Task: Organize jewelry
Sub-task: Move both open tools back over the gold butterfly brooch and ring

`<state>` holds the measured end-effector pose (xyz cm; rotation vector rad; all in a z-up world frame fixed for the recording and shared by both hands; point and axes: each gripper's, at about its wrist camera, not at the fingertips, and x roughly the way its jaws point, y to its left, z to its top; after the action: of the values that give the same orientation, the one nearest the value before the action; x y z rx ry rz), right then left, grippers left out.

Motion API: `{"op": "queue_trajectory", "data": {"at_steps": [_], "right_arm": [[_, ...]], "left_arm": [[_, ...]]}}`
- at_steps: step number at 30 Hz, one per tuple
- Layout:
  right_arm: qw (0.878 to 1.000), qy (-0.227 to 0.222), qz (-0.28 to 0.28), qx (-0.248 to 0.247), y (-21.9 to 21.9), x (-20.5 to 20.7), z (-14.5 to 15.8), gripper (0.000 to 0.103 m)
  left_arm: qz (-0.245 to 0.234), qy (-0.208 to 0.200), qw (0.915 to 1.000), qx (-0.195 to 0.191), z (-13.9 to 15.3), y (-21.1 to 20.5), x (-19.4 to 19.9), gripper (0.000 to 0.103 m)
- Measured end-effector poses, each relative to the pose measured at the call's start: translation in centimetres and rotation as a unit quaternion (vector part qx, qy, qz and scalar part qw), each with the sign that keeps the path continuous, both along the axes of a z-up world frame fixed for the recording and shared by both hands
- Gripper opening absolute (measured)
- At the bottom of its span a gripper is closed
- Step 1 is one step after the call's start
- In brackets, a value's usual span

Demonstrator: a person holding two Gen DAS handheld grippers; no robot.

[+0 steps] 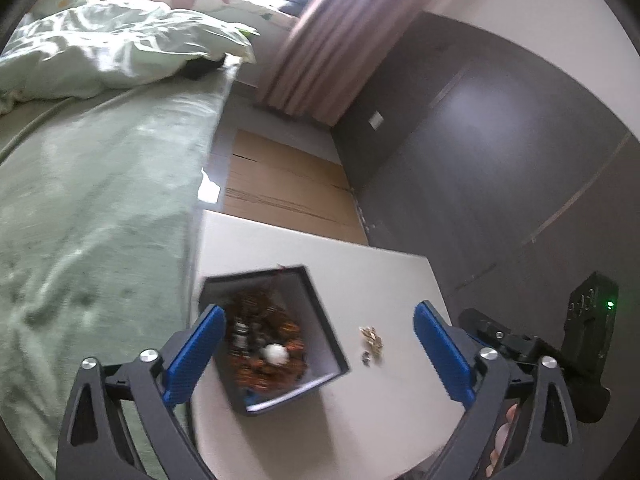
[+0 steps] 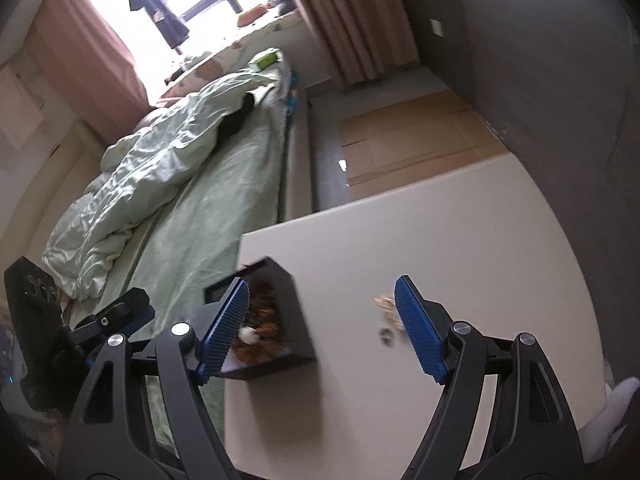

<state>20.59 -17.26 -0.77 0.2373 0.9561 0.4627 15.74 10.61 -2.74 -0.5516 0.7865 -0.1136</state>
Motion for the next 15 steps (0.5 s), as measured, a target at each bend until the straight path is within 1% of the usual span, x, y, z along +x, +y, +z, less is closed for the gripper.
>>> {"op": "queue_trajectory", "data": {"at_steps": [5, 9, 12, 15], "right_arm": [[0.999, 0.03, -0.042, 0.003, -4.4, -0.2, -2.3, 0.075], [0.996, 0.049, -0.069, 0.013, -7.5, -0.1, -3.1, 0.075], [0.996, 0.046, -0.076, 0.022, -9.1, 0.0, -2.7, 0.075], [0.996, 0.043, -0.07, 0.026, -9.7, 0.0, -2.4, 0.075]], "left_arm": [[-0.042, 0.008, 0.9989, 0.016, -0.5, -4.1, 1.3, 0.075], [-0.083, 0.015, 0.9955, 0.045, -1.1, -8.0, 2.1, 0.064], [-0.105, 0.02, 0.9913, 0.077, -1.7, -10.7, 2.5, 0.059], [-0.118, 0.02, 0.9852, 0.122, -2.8, -13.1, 2.7, 0.057]]}}
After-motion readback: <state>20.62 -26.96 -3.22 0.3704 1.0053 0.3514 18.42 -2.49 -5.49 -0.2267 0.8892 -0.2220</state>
